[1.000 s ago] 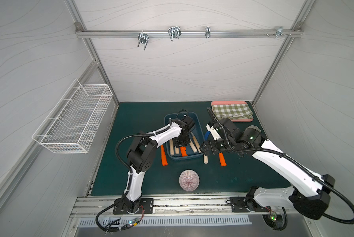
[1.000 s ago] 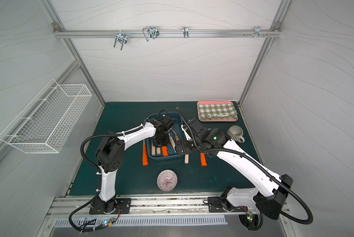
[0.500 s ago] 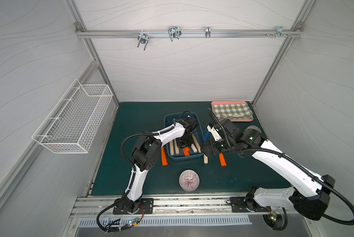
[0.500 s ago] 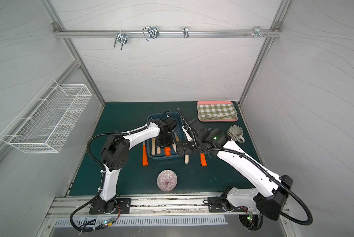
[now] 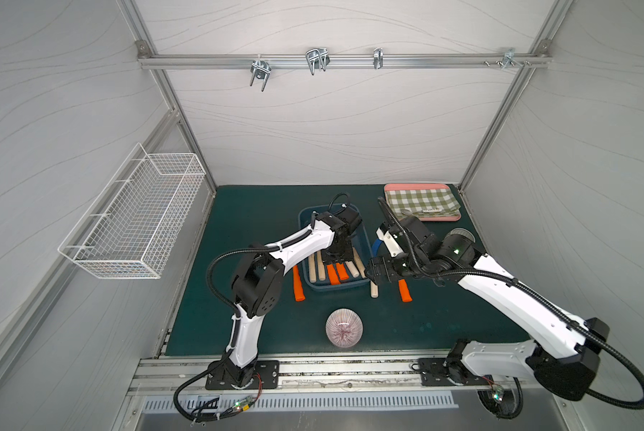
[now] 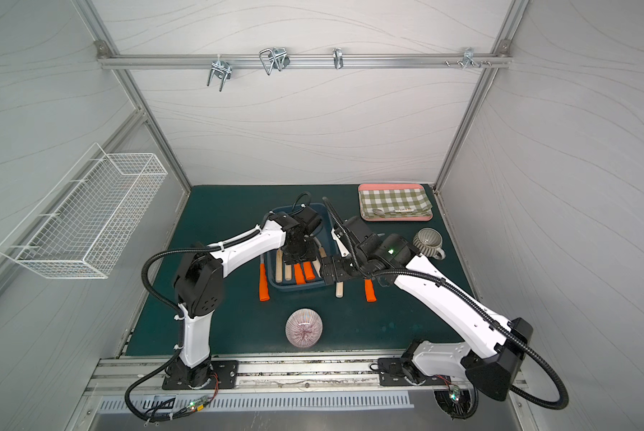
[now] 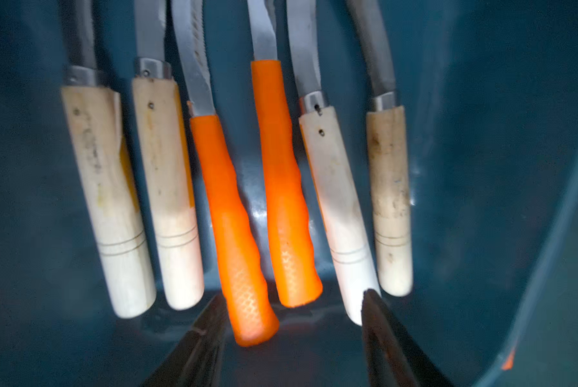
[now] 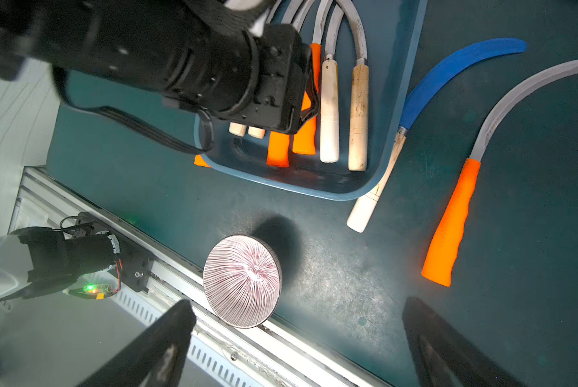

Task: Put small sickles into storage boxes
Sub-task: Place the sickle in the storage box, then pick up the sickle at the center of the board.

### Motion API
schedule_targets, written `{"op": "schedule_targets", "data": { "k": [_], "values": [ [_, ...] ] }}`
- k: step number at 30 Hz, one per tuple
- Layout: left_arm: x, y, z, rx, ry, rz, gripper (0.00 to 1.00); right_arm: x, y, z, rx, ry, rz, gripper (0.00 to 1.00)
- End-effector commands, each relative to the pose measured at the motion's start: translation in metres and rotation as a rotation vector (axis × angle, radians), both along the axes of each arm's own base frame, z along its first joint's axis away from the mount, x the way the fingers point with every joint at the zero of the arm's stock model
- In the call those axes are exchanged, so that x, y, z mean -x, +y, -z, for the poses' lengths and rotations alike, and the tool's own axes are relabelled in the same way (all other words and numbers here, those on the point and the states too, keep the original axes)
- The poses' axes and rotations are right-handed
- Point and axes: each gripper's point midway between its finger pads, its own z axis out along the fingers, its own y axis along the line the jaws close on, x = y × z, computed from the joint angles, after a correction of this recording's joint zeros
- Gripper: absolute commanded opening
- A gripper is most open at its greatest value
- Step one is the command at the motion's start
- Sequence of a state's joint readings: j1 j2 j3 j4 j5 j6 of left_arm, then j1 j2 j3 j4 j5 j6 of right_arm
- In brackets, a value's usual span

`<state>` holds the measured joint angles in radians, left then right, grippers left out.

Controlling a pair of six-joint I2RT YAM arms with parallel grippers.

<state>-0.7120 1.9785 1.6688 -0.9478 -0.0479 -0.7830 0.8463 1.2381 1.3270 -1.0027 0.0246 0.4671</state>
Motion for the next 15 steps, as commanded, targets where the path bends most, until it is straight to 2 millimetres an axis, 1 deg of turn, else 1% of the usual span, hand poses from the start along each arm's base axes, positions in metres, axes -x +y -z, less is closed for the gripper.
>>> {"op": "schedule_targets", "data": {
  "k": [1,5,8,12,15],
  "values": [
    [0.002,0.009,-0.035,-0.008,-0.077,0.015,0.64,0.003,-0.005,-0.001,-0.014,0.008,0.027,0.99],
    [0.012,0.02,-0.049,-0.002,-0.101,0.012,0.74,0.003,-0.007,0.003,-0.013,0.014,0.043,0.99],
    [0.021,0.027,-0.057,0.01,-0.116,0.014,0.83,0.002,-0.008,0.008,-0.008,0.022,0.059,0.99],
    [0.034,0.036,-0.064,0.031,-0.137,0.032,0.9,0.002,-0.008,0.018,0.005,0.038,0.071,0.99],
    [0.044,0.044,-0.069,0.043,-0.155,0.054,0.93,0.002,-0.009,0.027,0.019,0.06,0.087,0.99]
  ]
}}
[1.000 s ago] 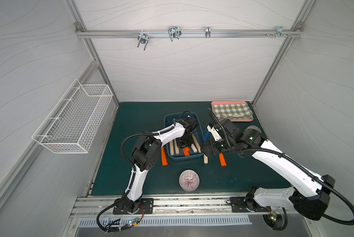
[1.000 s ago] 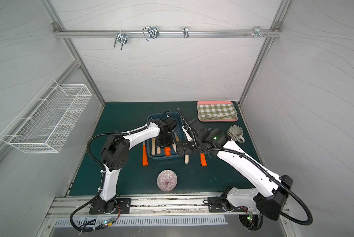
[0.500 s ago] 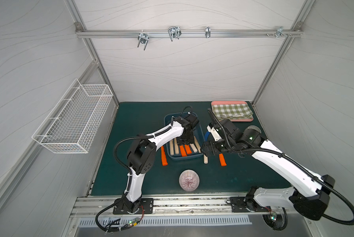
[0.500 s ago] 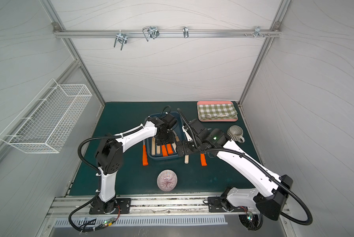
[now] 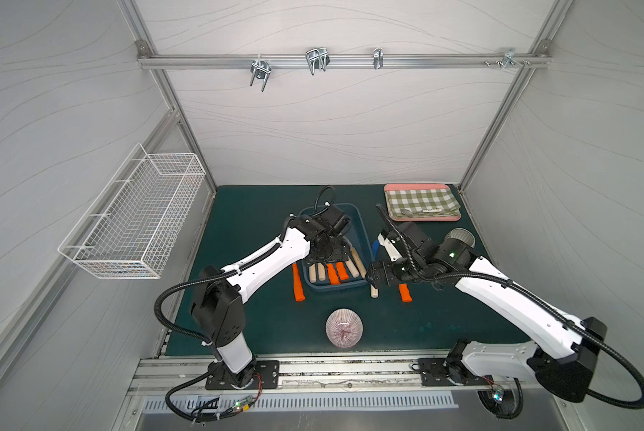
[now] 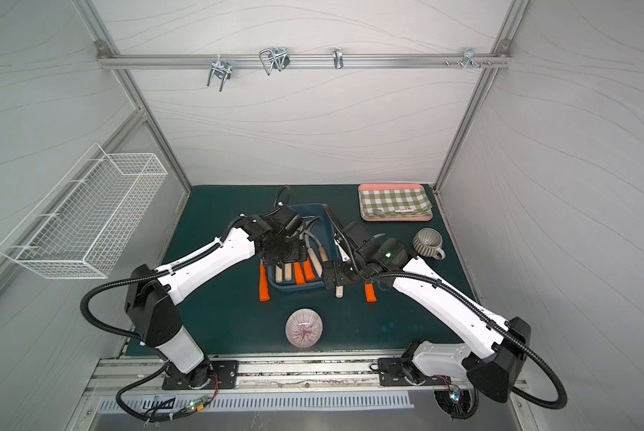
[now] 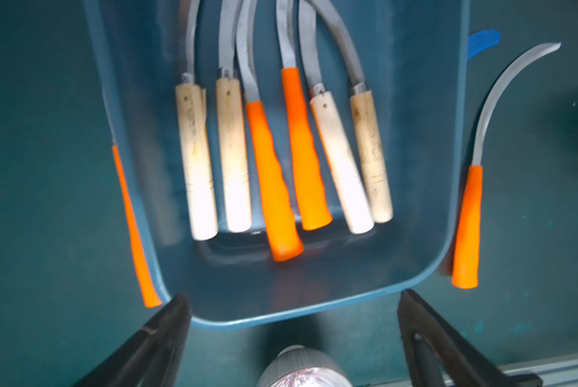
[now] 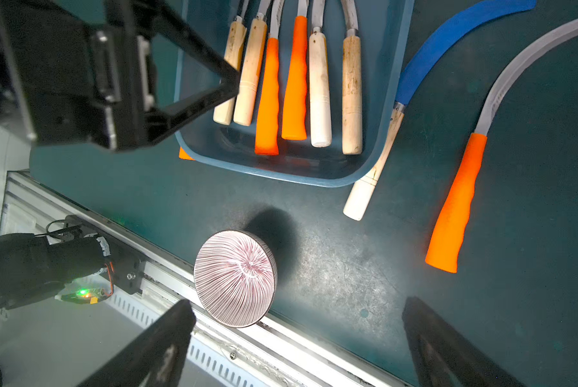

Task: Put small sickles into storage boxes
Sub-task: Pick up the sickle at the center of the board.

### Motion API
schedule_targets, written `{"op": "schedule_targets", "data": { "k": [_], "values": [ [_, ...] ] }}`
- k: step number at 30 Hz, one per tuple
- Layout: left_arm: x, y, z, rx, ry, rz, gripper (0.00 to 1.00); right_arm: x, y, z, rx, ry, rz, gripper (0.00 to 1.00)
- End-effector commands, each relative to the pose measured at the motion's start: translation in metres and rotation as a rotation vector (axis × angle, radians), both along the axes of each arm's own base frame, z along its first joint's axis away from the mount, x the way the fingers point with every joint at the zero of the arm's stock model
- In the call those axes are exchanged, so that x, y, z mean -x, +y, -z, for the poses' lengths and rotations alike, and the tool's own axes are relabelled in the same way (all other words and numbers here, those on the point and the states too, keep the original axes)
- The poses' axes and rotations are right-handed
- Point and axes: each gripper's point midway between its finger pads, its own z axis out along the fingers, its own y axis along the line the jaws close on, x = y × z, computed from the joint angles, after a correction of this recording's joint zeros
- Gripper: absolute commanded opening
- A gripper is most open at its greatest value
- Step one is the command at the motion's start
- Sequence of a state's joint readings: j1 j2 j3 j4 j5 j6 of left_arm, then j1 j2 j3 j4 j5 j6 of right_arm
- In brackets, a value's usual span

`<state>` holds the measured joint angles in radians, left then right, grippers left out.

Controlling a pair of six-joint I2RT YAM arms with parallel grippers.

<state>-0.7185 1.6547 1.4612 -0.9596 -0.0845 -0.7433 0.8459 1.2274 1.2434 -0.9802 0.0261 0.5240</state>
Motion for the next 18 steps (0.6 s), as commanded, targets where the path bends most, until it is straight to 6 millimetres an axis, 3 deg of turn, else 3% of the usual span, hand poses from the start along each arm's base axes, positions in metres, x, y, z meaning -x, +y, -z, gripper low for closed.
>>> {"op": "schedule_targets", "data": {
  "k": [1,5,18],
  "values": [
    [0.007,0.005,-0.012,0.016,-0.052,0.027,0.93,-0.003,-0.004,0.005,0.006,0.009,0.042,0.99],
    [0.02,0.014,-0.018,0.037,-0.078,0.044,0.99,-0.003,-0.01,0.018,0.038,0.032,0.072,0.99],
    [0.059,0.03,-0.027,0.109,-0.135,0.118,0.99,-0.006,-0.053,0.063,0.181,0.102,0.196,0.99]
  ]
}}
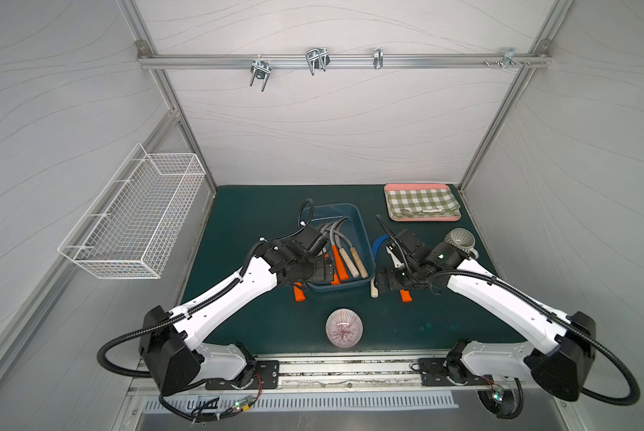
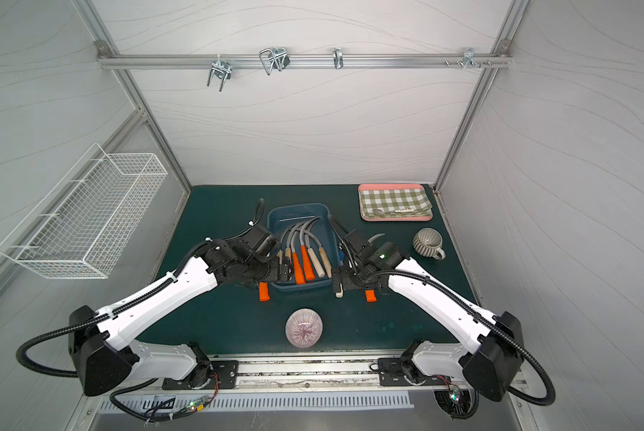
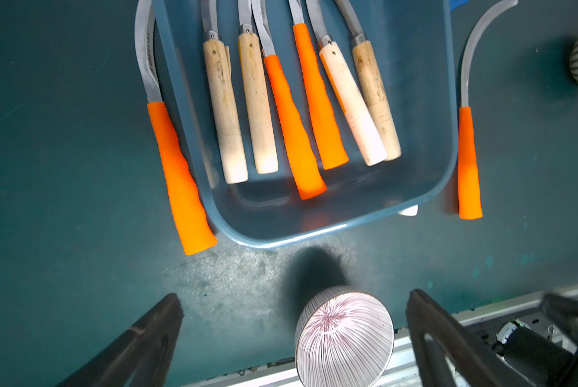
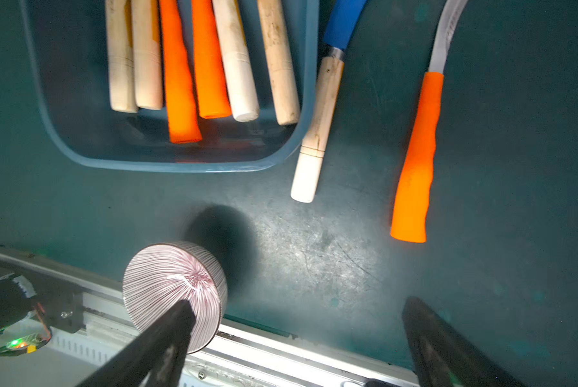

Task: Put small sickles into storage boxes
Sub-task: Pick up the sickle at the center of the board.

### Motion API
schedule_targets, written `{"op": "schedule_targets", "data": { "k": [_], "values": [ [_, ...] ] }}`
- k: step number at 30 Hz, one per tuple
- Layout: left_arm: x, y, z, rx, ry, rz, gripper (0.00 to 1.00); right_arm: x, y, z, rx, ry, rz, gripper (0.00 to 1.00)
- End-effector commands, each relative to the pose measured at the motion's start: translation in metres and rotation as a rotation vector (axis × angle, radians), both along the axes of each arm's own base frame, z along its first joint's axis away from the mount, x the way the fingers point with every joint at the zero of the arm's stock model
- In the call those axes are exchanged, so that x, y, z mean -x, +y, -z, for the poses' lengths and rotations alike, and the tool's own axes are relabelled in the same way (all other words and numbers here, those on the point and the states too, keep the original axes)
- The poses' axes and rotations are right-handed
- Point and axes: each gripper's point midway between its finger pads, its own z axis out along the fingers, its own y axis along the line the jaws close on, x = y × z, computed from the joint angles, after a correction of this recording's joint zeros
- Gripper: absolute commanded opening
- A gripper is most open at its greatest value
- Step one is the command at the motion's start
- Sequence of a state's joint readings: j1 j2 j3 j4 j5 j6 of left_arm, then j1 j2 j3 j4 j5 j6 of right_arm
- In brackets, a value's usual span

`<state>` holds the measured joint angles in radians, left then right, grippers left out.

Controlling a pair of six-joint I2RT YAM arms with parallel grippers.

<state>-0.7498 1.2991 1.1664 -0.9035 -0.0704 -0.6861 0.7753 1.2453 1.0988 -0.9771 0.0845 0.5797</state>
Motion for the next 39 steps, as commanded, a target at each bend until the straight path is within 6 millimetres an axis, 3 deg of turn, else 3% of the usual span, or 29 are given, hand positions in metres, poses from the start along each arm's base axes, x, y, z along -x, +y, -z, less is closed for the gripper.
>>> {"op": "schedule_targets", "data": {
  "k": [1,10,23,39],
  "values": [
    [0.003,-0.007,-0.01,0.057,-0.051,0.042,0.99,-0.001,-0.019,0.011,0.056,0.016,0.062,0.99],
    [0.027,-0.003,-0.009,0.101,-0.074,0.103,0.99,-0.007,-0.058,0.042,0.123,0.065,0.166,0.99],
    [0.056,0.016,-0.016,0.149,-0.125,0.116,0.99,-0.021,-0.078,0.083,0.169,0.152,0.243,0.98],
    [0.067,0.036,-0.017,0.126,-0.138,0.09,0.99,-0.027,-0.074,0.13,0.201,0.232,0.227,0.64]
  ]
}}
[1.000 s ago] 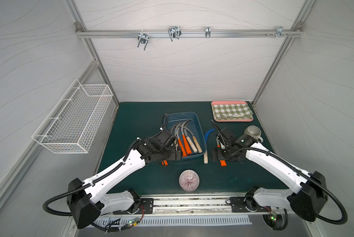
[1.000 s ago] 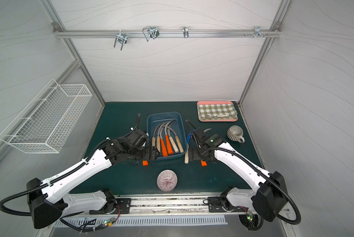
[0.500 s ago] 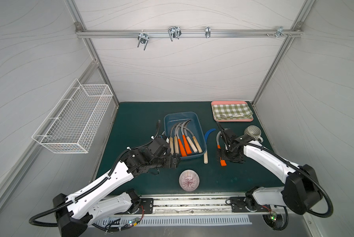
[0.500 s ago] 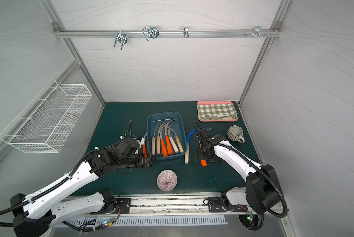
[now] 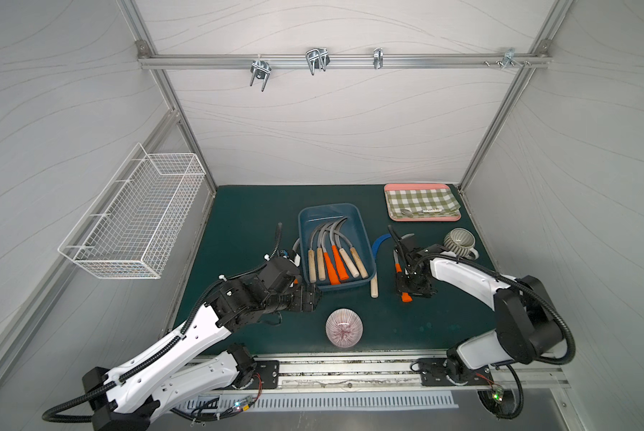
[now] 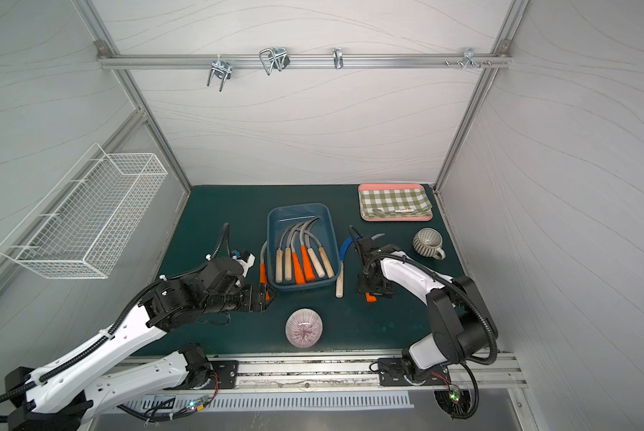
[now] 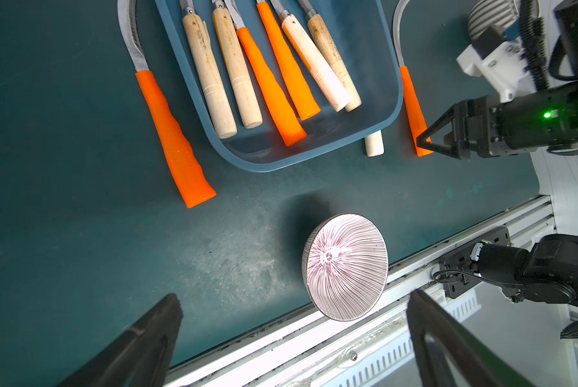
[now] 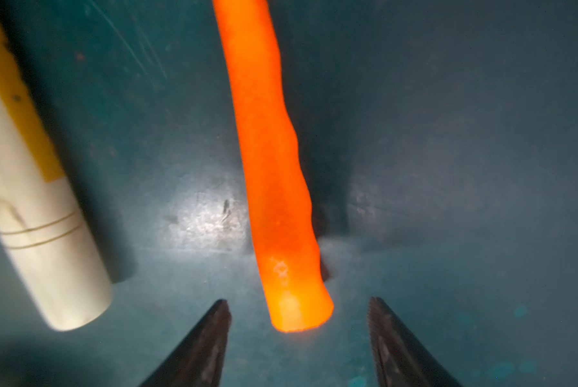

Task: Put small sickles into storage boxes
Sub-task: Pick up the sickle at the center of the board.

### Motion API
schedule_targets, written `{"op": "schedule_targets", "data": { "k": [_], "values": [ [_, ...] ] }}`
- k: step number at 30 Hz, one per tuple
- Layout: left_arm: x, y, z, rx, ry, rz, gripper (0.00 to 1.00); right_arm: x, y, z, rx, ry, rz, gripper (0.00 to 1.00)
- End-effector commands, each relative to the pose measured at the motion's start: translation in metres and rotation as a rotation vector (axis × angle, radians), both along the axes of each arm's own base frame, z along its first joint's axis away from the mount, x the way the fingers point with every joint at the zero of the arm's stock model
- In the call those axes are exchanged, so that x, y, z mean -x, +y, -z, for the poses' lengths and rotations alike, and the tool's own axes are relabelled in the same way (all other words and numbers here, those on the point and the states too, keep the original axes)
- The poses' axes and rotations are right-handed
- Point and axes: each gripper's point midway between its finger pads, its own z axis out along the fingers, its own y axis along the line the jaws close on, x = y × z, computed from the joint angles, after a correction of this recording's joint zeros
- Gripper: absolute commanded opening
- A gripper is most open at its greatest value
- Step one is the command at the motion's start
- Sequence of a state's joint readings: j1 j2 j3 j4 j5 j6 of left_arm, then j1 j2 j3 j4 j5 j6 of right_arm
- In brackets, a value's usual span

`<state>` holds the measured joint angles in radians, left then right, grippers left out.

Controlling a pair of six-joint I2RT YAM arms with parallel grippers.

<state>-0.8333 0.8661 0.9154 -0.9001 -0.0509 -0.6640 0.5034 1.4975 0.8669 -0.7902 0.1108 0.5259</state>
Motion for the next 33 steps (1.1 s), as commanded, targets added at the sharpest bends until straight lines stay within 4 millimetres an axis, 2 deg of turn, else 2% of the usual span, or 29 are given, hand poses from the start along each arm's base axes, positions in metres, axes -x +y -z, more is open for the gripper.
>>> {"op": "schedule_targets", "data": {
  "k": [1,8,12,19,28,33],
  "values": [
    [0.0,0.006,-0.002,-0.006,-0.011,-0.026,0.99,-0.002,0.001,0.011,-0.01,0.019,0.005,0.61],
    [0.002,0.01,-0.004,-0.01,-0.014,-0.033,0.99,-0.004,0.001,0.027,-0.004,0.042,0.004,0.49],
    [0.003,0.011,-0.002,-0.017,-0.009,-0.029,0.99,-0.005,0.002,0.034,-0.003,0.06,0.001,0.47],
    [0.003,0.011,-0.001,-0.021,-0.009,-0.026,0.99,-0.006,0.004,0.038,-0.009,0.074,0.002,0.36],
    [0.0,0.006,-0.002,-0.018,-0.012,-0.014,0.99,-0.006,0.004,0.035,-0.009,0.072,-0.001,0.19],
    [-0.002,0.004,-0.003,-0.02,-0.018,-0.009,0.99,-0.009,0.003,0.024,-0.001,0.051,-0.011,0.18]
  ]
}}
